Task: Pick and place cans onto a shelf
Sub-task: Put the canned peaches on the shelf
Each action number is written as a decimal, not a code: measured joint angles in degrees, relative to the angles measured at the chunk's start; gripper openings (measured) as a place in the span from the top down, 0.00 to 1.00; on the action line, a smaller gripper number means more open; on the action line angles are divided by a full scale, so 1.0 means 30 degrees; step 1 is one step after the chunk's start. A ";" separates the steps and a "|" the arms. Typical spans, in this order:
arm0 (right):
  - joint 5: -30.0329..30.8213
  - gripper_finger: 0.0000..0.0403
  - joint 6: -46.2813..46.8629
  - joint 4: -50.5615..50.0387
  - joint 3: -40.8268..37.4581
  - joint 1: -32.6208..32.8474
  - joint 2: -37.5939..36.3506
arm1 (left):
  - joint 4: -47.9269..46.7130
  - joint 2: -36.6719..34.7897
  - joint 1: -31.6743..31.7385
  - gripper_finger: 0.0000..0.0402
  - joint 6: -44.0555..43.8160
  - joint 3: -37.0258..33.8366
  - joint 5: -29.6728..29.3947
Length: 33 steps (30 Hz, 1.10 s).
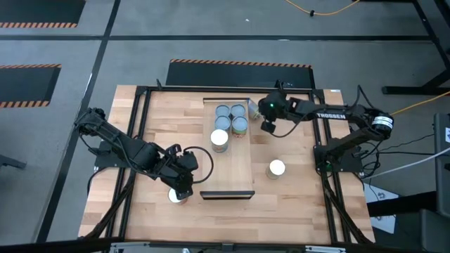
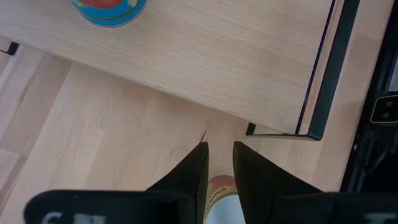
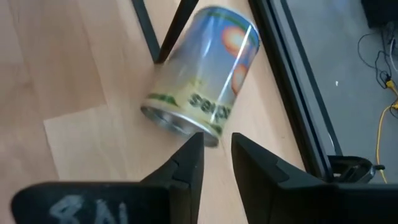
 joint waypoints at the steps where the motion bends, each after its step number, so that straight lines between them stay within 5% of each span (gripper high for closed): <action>1: 0.0006 0.79 -0.0025 -0.0337 0.0150 0.0000 0.0000 | 0.0000 0.0000 -0.0005 0.83 0.0000 -0.0001 0.0000; 12: -0.1795 0.80 -0.2401 -0.2102 0.0649 0.0000 0.0000 | 0.0000 0.0000 0.0000 0.83 0.0007 -0.0001 0.0000; 18: -0.1990 0.98 -0.2453 -0.2088 0.0649 -0.0007 0.0000 | 0.0000 0.0000 -0.0007 0.83 0.0007 -0.0001 -0.0005; 33: -0.1811 0.91 -0.1559 -0.1366 0.0649 -0.0082 0.0007 | -0.0007 0.0000 -0.0001 0.83 0.0007 -0.0001 -0.0007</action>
